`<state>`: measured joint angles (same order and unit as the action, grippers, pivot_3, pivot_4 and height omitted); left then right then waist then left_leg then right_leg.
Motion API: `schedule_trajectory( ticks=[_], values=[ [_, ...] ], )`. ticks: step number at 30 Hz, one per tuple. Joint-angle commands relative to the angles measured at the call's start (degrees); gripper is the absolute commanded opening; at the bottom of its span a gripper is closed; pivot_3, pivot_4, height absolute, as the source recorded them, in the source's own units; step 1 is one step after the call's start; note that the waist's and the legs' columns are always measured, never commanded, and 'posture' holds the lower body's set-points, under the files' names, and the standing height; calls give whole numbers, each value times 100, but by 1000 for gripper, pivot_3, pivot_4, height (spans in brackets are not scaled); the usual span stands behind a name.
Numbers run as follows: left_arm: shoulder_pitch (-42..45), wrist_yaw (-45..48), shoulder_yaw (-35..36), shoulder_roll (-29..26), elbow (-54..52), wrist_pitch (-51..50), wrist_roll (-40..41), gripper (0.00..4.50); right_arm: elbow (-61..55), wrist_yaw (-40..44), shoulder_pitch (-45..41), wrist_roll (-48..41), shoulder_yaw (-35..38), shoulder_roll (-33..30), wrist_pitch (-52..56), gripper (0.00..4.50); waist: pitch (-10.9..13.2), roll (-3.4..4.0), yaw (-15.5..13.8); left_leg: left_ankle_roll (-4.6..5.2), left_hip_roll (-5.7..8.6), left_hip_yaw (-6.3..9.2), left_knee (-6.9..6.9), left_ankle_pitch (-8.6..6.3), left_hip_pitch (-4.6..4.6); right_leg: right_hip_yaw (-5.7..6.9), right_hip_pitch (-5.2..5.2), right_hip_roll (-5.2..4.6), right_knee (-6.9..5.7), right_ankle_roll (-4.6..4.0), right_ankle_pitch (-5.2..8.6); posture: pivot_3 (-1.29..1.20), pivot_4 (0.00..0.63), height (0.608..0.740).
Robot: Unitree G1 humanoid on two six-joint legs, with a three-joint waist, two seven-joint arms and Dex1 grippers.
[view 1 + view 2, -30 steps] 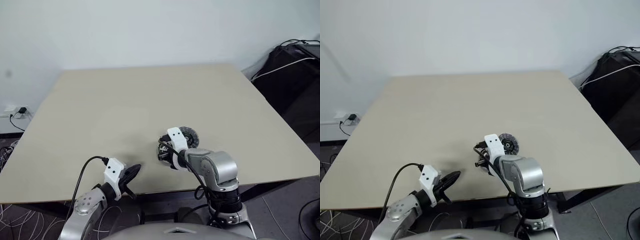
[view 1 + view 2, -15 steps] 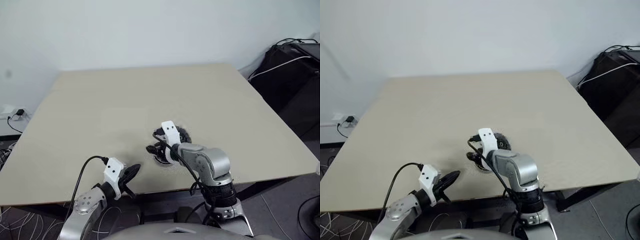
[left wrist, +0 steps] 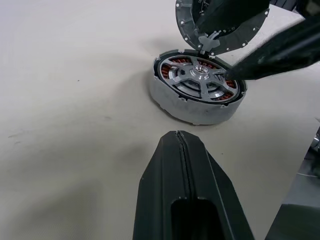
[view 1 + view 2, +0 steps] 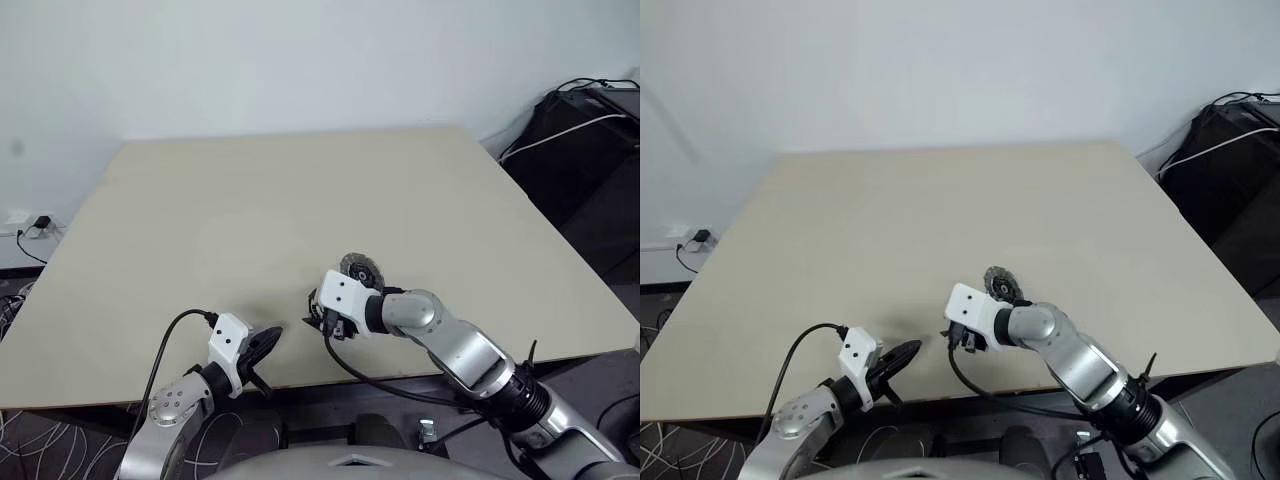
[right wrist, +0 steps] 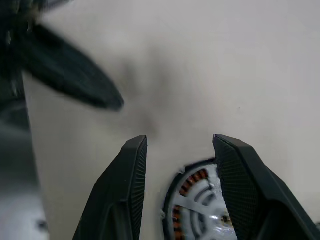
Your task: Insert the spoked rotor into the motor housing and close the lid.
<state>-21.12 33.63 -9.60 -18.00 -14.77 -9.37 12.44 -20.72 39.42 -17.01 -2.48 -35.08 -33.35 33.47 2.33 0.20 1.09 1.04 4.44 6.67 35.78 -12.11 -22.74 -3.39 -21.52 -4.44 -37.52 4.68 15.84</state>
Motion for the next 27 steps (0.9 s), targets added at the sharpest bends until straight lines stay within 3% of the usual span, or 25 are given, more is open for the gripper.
schedule_trajectory(
  ticks=[1,10,27],
  values=[
    [49,20,33,13,-81,116,74,0,64,321,-132,296,-75,-150,-535,2255,9,-13,-20,0,0,0,2,0,0,0,0,0,0,0,0,0,0,740],
    [78,7,31,27,-105,79,73,0,677,1088,-334,1253,-377,-664,-1424,2255,12,-20,-82,0,0,2,6,0,-1,3,3,5,-1,1,-2,0,0,740],
    [99,-13,6,62,-135,42,67,0,1006,1699,-418,1882,-88,-764,-1794,2255,12,-22,-144,1,1,1,14,0,2,3,7,7,-6,3,-3,0,0,740]
  ],
)
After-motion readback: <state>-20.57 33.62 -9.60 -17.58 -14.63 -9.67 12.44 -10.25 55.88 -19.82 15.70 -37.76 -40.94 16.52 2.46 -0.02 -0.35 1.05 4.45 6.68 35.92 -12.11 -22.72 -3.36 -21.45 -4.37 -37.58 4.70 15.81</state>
